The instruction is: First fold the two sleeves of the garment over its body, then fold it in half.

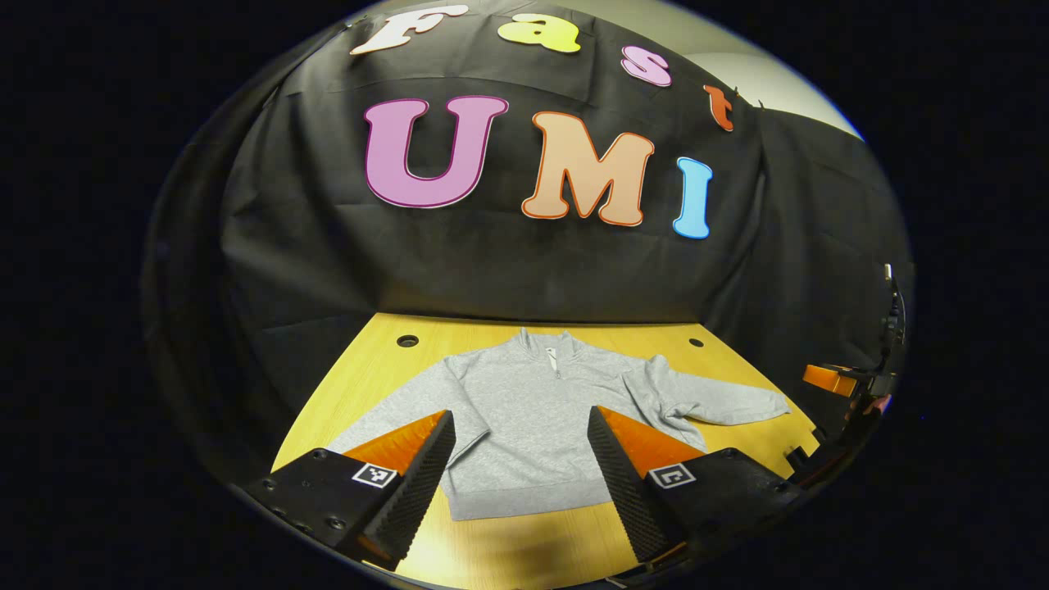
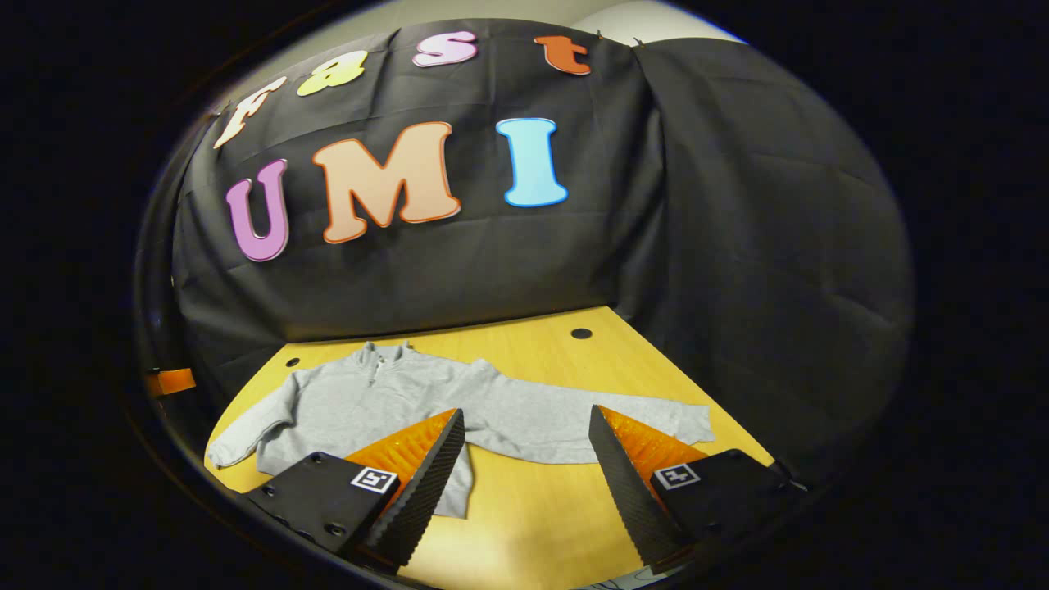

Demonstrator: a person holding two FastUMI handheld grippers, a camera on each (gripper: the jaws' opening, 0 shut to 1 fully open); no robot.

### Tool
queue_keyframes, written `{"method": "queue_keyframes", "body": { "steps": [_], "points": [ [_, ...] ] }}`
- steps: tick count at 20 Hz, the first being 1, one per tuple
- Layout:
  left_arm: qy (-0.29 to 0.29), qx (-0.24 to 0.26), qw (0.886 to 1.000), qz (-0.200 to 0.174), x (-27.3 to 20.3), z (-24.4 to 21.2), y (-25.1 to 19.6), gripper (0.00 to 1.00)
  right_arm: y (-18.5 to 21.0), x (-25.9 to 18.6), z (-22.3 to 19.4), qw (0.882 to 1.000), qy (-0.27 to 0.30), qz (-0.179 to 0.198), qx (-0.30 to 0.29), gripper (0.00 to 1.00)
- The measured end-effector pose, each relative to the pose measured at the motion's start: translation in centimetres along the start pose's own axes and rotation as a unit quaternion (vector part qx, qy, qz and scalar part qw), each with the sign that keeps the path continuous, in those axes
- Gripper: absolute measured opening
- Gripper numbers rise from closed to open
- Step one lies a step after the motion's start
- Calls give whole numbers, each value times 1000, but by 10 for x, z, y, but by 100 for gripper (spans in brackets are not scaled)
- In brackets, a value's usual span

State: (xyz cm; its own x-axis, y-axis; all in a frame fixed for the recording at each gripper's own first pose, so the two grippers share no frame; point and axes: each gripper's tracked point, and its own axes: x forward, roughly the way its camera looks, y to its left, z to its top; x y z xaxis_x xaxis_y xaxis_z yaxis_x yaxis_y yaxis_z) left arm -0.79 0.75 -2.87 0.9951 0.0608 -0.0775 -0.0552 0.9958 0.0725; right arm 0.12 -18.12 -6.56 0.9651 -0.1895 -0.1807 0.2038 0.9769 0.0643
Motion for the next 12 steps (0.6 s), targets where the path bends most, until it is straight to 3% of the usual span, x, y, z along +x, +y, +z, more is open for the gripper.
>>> {"method": "queue_keyframes", "body": {
  "steps": [7, 9, 10, 12],
  "points": [
    [10, 3, 1000, 7, 0, -9, -17, 95, -131, 50, -13, 996, 47, -65, 23, 97],
    [15, 2, 1000, 12, 2, -12, -21, 95, -157, 67, -23, 995, 64, -78, 17, 97],
    [18, 1, 1000, 17, 2, -13, -22, 95, -167, 76, -29, 994, 73, -83, 12, 92],
    [23, 3, 999, 25, 3, -15, -26, 95, -180, 95, -45, 992, 98, -82, 2, 97]
  ]
}}
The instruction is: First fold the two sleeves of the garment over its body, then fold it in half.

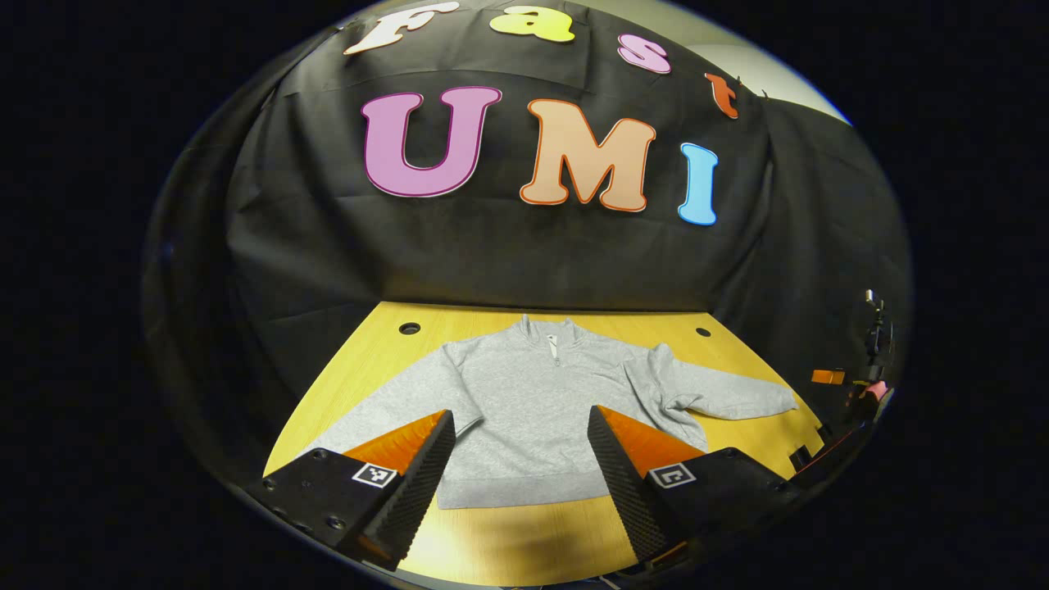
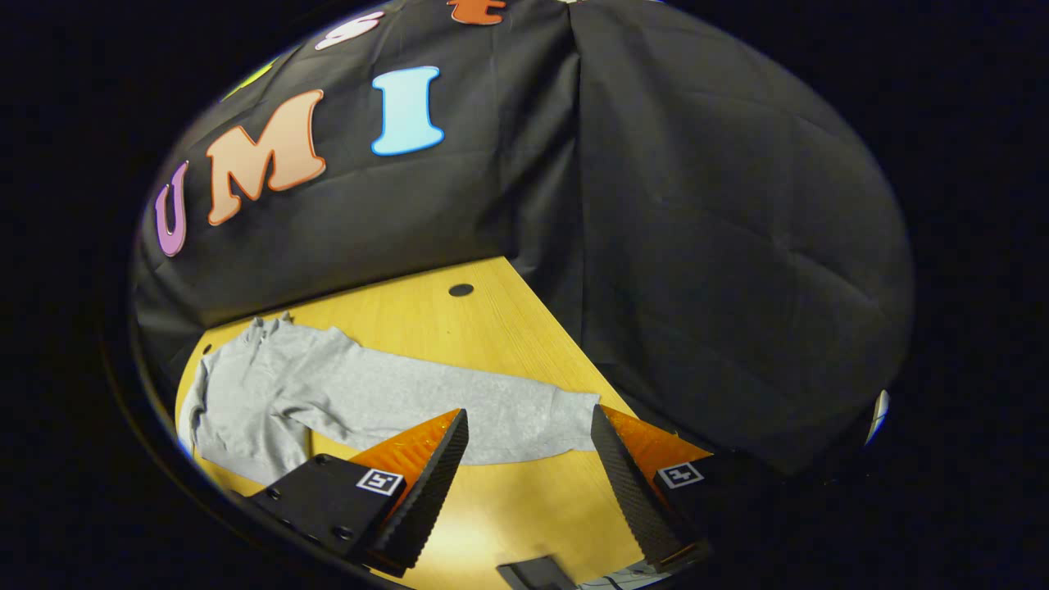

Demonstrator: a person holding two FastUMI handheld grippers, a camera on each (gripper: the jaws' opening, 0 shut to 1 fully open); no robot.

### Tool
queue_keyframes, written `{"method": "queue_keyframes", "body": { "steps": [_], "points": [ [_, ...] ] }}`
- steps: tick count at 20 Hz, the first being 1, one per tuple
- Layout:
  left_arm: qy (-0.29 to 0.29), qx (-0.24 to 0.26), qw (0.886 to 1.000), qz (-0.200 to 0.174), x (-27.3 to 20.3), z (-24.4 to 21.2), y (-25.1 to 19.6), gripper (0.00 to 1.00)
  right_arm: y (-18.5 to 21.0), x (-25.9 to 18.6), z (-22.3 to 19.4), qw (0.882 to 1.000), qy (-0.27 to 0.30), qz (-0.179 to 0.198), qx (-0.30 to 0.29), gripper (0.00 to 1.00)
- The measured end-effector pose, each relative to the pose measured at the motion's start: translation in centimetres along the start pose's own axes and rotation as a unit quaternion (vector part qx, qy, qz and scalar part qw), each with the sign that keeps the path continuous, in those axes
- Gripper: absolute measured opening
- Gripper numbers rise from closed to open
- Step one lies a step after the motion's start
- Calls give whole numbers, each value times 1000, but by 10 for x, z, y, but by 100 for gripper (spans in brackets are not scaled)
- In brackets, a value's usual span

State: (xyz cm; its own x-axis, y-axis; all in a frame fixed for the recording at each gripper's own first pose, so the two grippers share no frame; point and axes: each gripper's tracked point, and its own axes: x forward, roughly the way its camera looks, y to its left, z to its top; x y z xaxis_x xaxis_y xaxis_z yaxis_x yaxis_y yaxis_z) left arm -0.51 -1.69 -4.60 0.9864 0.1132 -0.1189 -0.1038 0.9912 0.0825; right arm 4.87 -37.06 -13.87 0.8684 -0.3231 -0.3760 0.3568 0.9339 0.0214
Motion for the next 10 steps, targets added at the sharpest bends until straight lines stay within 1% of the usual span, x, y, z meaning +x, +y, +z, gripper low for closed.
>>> {"method": "queue_keyframes", "body": {
  "steps": [1, 3, 4, 5, 7, 8, 9, 10],
  "points": [
    [1, 3, 1000, 3, -1, -1, -2, 95, -4, 10, -5, 1000, 10, 3, -6, 92],
    [0, 12, 1000, 13, 1, -2, -4, 95, -11, 30, -19, 999, 38, 7, -17, 92],
    [3, 15, 1000, 17, 1, -2, -5, 95, -16, 41, -28, 998, 51, 6, -22, 96],
    [5, 16, 1000, 20, 3, -5, -8, 95, -21, 50, -33, 998, 63, 4, -26, 97],
    [7, 12, 1000, 20, 4, -8, -16, 95, -28, 66, -46, 996, 85, 1, -39, 97],
    [11, 6, 1000, 21, 7, -11, -21, 95, -30, 72, -51, 994, 95, 3, -47, 93],
    [16, 0, 1000, 24, 9, -16, -25, 95, -31, 78, -56, 993, 104, 6, -54, 97],
    [23, -5, 999, 27, 10, -19, -29, 95, -31, 81, -59, 992, 111, 9, -58, 93]
  ]
}}
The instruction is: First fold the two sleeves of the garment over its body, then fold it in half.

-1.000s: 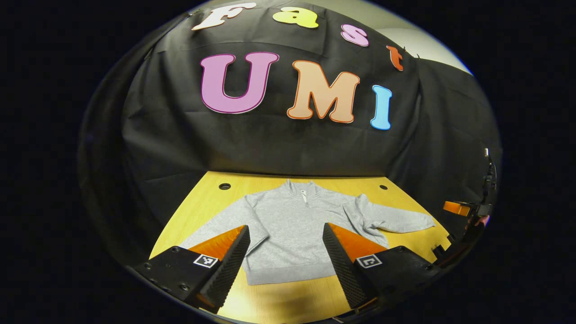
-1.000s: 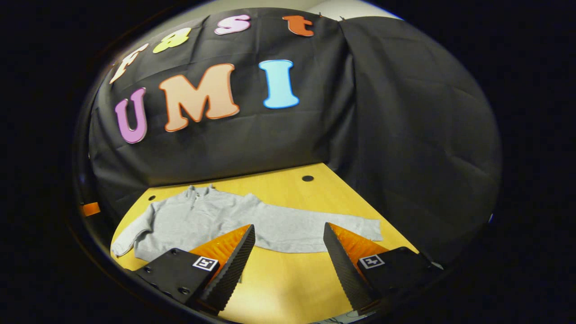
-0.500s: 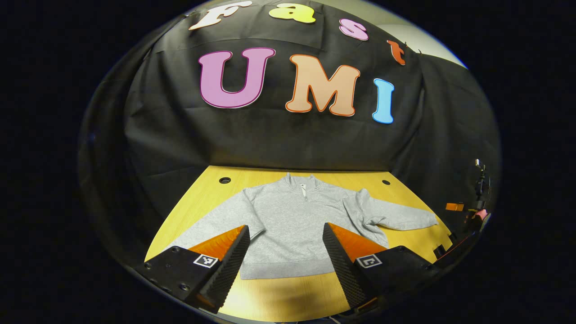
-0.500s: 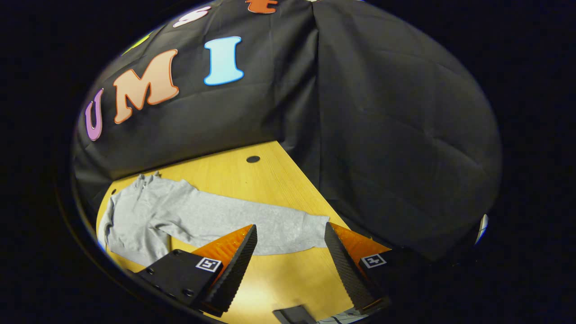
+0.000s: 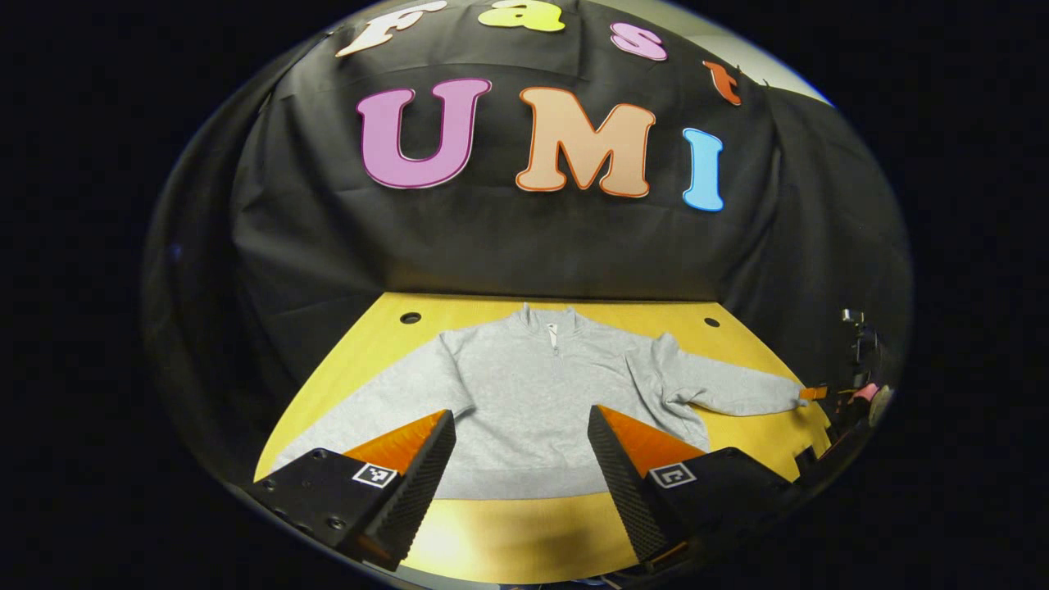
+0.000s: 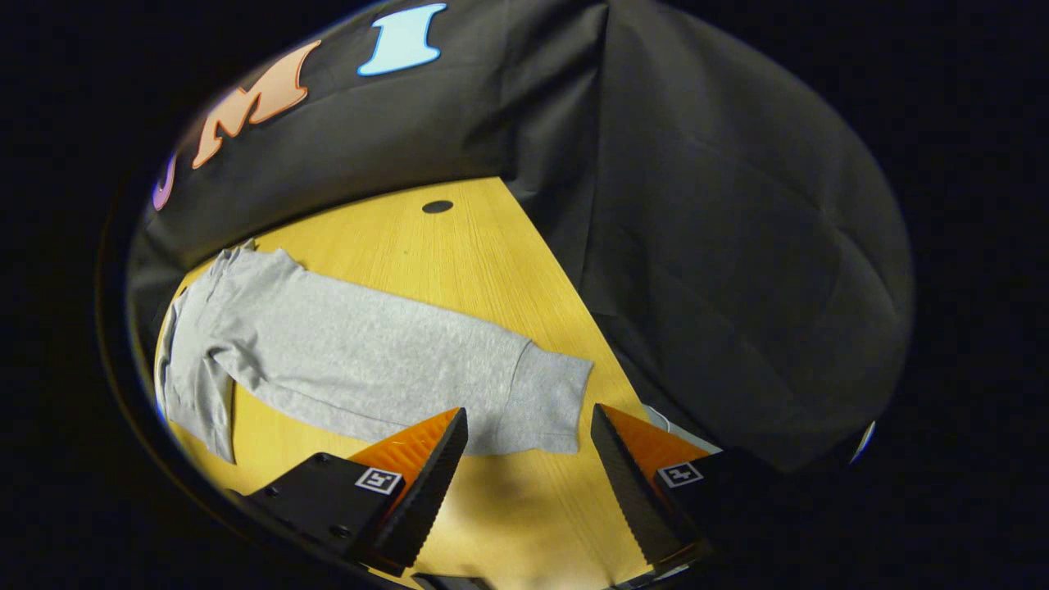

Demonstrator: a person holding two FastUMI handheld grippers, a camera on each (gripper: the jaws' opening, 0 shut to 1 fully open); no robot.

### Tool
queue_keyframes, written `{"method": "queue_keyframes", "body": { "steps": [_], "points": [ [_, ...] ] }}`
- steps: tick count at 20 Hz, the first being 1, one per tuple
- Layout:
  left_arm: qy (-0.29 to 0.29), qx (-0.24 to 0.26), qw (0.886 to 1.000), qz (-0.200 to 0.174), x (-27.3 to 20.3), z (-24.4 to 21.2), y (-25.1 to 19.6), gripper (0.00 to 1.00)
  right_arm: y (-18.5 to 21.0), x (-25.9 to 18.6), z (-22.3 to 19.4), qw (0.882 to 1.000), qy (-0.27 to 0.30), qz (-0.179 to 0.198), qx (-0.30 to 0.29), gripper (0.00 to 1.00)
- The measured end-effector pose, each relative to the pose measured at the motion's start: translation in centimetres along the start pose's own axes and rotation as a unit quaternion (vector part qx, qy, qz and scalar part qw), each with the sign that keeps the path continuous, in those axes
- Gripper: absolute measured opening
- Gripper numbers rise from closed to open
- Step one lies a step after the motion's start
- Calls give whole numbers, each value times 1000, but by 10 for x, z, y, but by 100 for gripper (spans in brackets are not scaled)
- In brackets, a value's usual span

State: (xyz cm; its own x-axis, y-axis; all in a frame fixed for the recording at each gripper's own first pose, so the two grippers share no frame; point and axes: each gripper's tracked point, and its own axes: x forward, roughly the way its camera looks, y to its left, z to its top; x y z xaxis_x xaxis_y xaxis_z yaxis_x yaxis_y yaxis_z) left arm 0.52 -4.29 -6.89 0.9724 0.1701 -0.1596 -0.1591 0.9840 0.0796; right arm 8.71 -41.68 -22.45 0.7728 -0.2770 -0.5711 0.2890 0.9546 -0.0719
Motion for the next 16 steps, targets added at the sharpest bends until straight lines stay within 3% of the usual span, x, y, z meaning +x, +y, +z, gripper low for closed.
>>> {"method": "queue_keyframes", "body": {
  "steps": [8, 12, 16],
  "points": [
    [6, 1, 1000, 7, 1, -6, -19, 95, 3, 21, -11, 999, 37, 34, 6, 94],
    [7, -15, 1000, 21, 0, -10, -15, 95, 10, 20, -14, 998, 41, 51, 20, 70],
    [9, -26, 999, 25, -1, -12, -13, 95, 21, 16, -15, 997, 41, 63, 16, 29]
  ]
}}
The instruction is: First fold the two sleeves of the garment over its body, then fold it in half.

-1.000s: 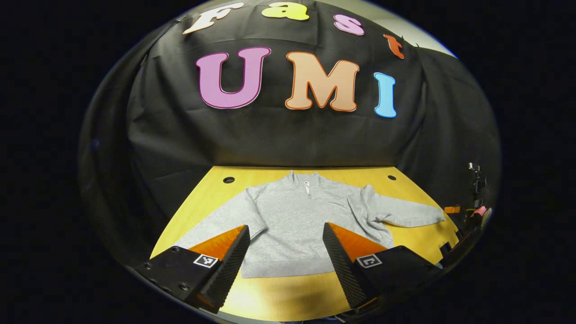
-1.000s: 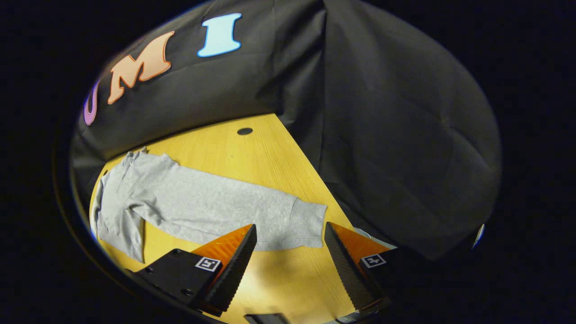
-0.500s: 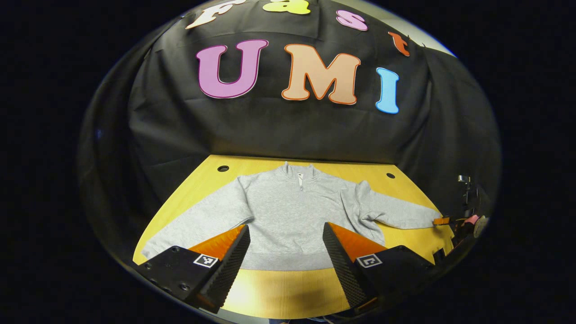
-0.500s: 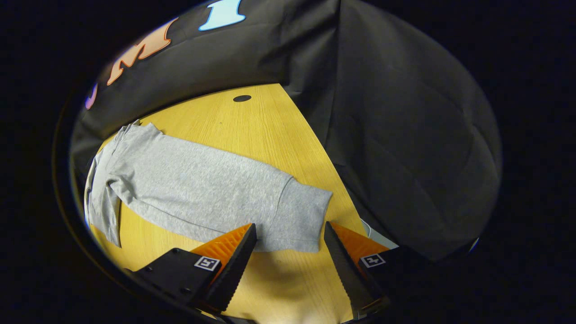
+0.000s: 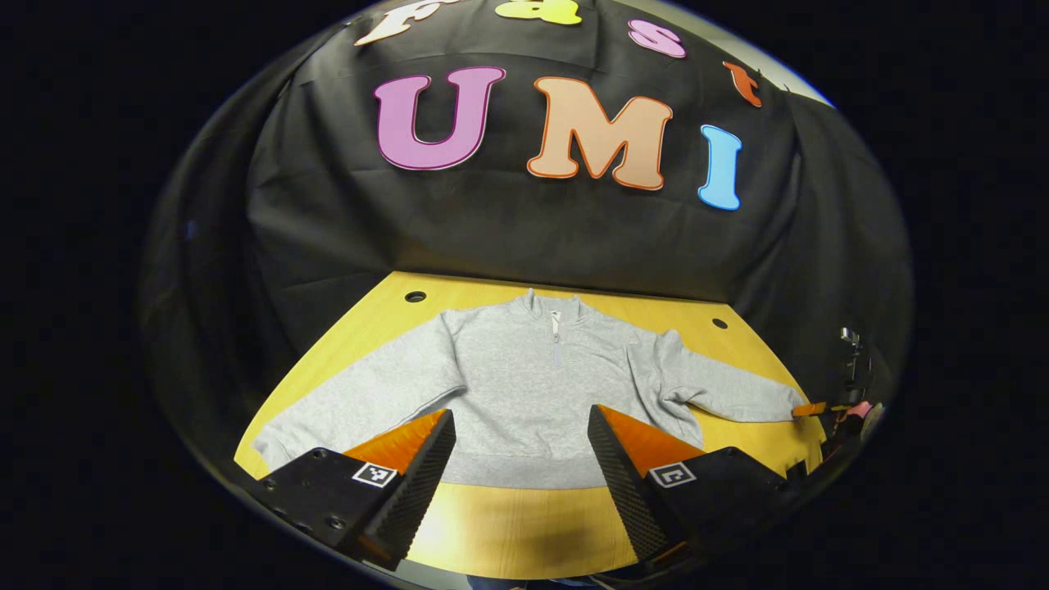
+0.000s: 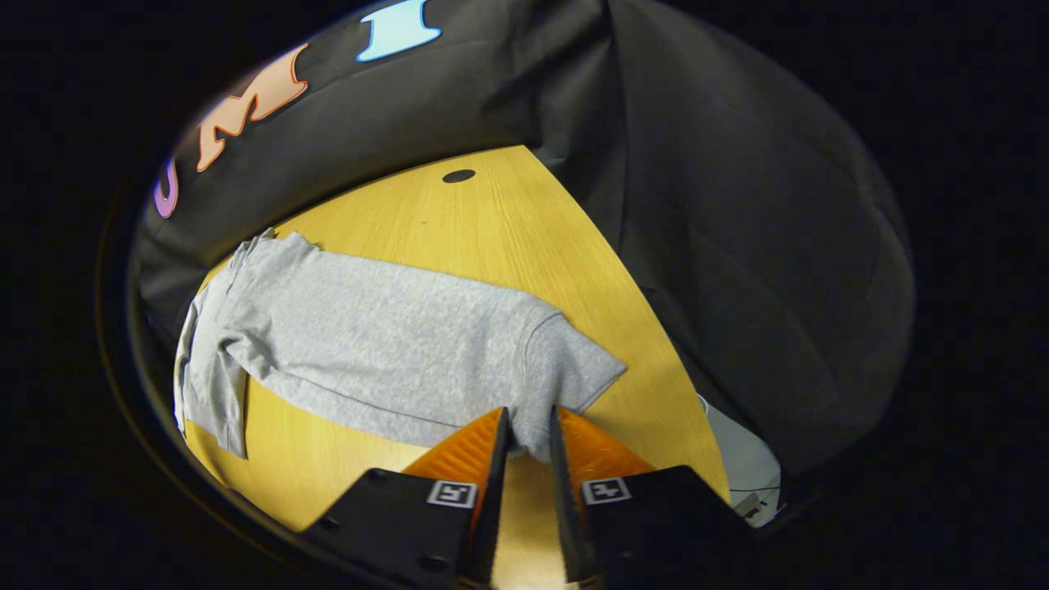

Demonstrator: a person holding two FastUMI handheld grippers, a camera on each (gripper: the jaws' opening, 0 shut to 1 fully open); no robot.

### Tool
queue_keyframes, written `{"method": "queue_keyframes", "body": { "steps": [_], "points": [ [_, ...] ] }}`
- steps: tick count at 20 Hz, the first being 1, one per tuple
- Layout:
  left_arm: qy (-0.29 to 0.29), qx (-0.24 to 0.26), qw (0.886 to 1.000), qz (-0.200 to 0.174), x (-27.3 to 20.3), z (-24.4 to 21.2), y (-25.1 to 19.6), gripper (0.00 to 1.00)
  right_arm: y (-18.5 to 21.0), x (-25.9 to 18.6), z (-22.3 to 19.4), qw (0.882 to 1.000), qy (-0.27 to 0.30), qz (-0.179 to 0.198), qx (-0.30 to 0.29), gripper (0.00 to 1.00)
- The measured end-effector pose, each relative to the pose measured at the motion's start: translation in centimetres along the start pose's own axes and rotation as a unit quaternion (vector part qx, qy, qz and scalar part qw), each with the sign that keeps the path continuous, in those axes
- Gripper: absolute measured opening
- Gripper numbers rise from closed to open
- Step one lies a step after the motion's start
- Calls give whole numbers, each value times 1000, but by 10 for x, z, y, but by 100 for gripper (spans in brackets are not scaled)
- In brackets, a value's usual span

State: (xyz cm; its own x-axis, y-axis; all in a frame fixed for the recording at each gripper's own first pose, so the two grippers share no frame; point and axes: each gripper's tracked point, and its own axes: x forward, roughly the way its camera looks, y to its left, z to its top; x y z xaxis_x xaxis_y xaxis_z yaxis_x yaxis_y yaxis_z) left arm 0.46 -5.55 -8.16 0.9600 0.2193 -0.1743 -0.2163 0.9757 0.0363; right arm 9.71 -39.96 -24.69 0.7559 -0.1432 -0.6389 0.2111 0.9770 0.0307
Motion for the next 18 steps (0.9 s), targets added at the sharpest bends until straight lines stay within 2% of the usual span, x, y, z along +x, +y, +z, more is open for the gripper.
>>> {"method": "queue_keyframes", "body": {
  "steps": [1, 5, 9, 13, 18],
  "points": [
    [-1, 0, 1000, 1, 0, -1, 1, 95, 1, 2, -2, 1000, 3, 1, -3, 21],
    [1, -1, 1000, -6, 0, -2, 3, 95, 6, -3, 0, 1000, -2, -3, -4, 21],
    [1, 5, 1000, -21, 2, -2, 6, 95, 10, -27, 10, 999, -29, -3, 22, 21],
    [-3, 3, 999, -44, 3, -3, 20, 95, 36, -56, 25, 997, -65, 1, 46, 19],
    [-3, -11, 998, -66, 0, -1, 62, 95, 81, -99, 43, 994, -101, -7, 44, 19]
  ]
}}
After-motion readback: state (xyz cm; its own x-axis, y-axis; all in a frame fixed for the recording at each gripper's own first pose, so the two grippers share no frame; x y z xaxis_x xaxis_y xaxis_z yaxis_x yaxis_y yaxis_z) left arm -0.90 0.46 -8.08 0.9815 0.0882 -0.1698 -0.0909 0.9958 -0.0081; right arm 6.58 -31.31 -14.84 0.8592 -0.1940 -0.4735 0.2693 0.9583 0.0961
